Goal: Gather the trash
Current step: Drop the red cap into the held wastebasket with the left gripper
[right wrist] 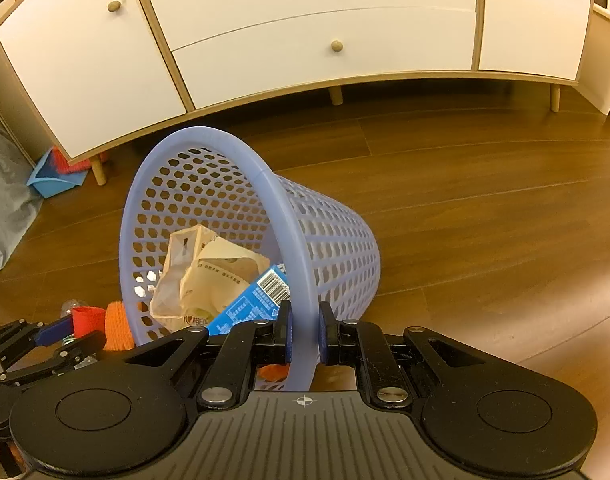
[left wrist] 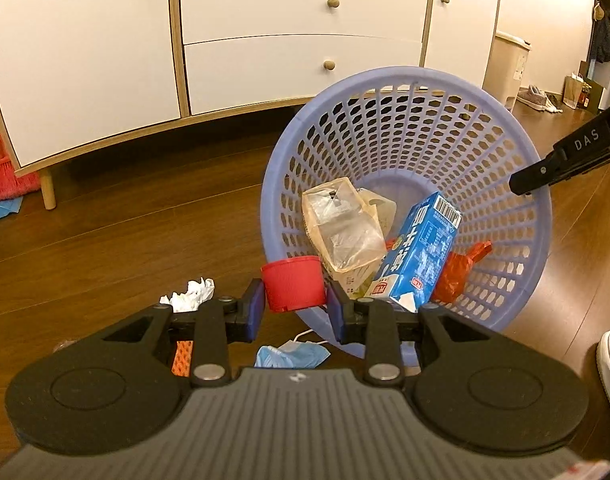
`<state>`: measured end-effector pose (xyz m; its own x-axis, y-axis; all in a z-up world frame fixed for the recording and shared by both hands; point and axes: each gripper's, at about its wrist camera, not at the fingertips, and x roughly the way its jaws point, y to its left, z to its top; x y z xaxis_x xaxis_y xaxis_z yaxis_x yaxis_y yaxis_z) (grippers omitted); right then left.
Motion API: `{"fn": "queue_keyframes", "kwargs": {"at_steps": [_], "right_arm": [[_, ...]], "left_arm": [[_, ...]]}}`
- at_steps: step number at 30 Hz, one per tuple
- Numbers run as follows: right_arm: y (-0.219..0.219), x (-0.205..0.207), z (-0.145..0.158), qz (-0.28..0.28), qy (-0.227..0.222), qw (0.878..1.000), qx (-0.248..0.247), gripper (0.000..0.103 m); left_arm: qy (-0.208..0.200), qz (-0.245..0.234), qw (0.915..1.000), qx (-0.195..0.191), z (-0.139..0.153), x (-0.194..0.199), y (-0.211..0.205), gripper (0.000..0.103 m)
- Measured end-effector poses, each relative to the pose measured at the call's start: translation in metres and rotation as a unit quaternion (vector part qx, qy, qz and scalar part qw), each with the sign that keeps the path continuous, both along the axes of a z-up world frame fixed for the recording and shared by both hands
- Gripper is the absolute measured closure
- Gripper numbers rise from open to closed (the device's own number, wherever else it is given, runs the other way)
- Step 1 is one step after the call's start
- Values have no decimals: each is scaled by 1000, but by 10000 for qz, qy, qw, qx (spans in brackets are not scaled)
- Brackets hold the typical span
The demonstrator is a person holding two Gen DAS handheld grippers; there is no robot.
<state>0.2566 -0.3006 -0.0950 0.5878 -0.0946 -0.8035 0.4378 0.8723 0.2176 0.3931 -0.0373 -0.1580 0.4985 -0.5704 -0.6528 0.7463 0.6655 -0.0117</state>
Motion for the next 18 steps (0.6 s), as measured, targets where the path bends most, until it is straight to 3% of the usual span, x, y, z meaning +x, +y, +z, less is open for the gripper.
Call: {"fn": "queue_keyframes", "kwargs": {"at_steps": [9,16,18], "right_arm": [[0,-1,0,-21,9,10000,16,94],[0,0,0,-29,0,10000,27,94],[1,1,0,-20,3,10000,20,94]], "left_arm": [[-52,-139,9997,-183,9,2,-12,75],[-112,-315,9980,-534,23,4,-44,74],[-96,-361,9977,-574,24,4,-55,69]]}}
